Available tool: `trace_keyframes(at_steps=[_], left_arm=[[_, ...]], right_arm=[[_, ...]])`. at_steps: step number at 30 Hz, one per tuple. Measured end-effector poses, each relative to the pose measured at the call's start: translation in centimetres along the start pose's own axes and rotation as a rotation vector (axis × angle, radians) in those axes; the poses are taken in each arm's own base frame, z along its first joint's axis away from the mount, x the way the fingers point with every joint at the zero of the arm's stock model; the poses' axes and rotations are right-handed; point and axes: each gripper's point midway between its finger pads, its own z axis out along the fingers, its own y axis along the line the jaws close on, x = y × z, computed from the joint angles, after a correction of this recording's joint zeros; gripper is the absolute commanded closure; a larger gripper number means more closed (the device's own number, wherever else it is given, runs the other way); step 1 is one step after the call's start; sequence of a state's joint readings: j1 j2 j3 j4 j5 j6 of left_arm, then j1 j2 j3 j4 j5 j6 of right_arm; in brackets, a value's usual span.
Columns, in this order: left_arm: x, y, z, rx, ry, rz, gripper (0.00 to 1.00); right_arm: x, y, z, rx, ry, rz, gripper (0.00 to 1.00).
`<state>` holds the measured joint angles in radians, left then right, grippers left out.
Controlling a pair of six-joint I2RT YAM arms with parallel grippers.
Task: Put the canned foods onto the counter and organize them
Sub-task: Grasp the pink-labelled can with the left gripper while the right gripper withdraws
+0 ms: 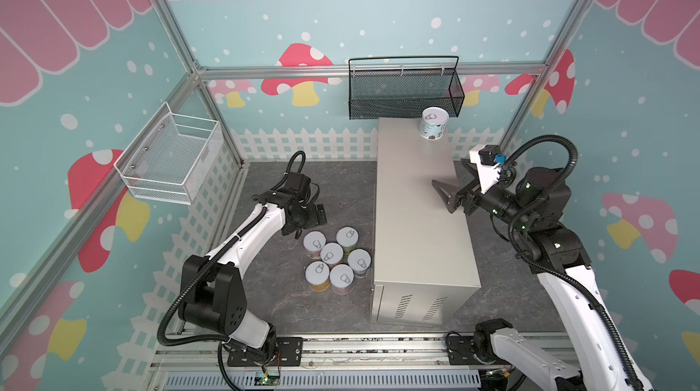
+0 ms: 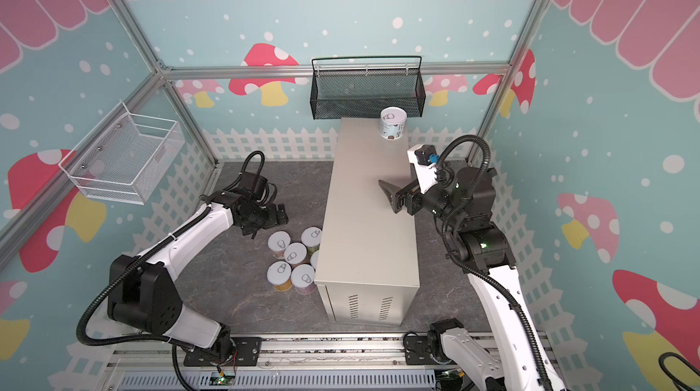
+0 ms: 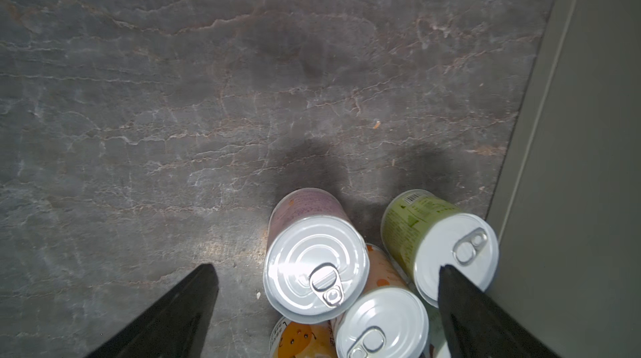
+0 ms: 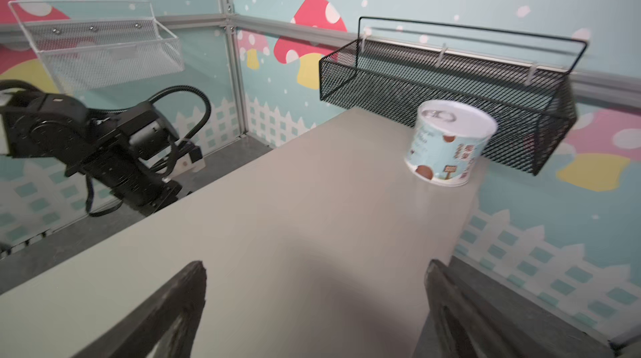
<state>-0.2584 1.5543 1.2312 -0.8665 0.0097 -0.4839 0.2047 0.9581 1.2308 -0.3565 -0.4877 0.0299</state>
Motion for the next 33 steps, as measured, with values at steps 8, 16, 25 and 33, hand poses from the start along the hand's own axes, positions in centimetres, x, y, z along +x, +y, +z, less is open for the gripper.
trace_keyframes(at_steps=[8,16,25,33], left_arm=[[2.5,0.1,2.5,-0.078,0.083,0.032,0.01],[4.7,1.2,4.7,-0.137,0.154,0.023,0.03],[5.2,1.4,5.5,-0.141,0.170,0.018,0.06],[5.5,1.4,6.1,-0.125,0.170,-0.002,0.09]], right_arm=[[1.9,2.6,-0.2,-0.127,0.011,-0.004,0.01],[0.8,3.8,-1.3,-0.165,-0.043,-0.036,0.01],[1.1,4.0,-1.1,-0.179,-0.054,-0.040,0.01],[1.1,3.8,-0.7,-0.175,-0.083,-0.044,0.01]])
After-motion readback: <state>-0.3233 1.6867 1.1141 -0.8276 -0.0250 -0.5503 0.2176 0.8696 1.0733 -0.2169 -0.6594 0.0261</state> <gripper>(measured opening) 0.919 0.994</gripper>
